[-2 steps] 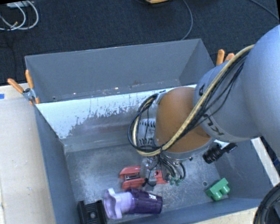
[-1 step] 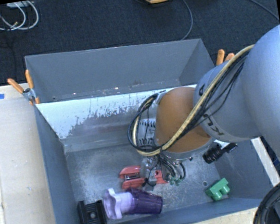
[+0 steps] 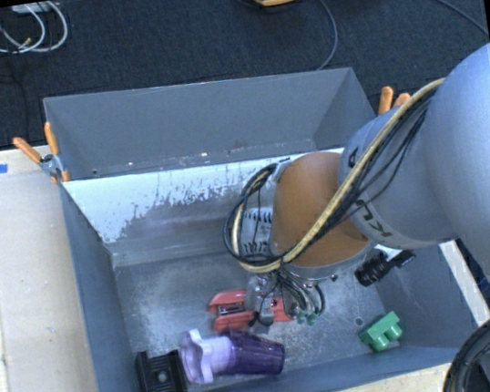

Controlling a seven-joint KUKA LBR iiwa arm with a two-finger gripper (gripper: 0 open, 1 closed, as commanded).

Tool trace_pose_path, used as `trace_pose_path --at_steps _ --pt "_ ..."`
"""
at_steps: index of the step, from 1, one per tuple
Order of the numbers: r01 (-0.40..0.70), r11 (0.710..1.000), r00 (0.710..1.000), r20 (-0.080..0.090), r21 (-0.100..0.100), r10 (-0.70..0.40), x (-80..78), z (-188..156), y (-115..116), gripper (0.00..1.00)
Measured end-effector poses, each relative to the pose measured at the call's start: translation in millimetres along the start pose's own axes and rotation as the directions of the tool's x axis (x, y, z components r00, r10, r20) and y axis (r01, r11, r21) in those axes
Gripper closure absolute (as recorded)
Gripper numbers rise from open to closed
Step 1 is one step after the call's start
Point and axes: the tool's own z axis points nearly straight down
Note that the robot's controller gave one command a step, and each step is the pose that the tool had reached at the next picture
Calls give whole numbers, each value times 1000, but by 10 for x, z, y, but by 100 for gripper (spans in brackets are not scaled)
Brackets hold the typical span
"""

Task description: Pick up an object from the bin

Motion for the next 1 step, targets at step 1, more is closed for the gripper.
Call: trace_pose_path --at_steps 1 --pt "-1 1000 1000 0 0 1 0 0 0 100"
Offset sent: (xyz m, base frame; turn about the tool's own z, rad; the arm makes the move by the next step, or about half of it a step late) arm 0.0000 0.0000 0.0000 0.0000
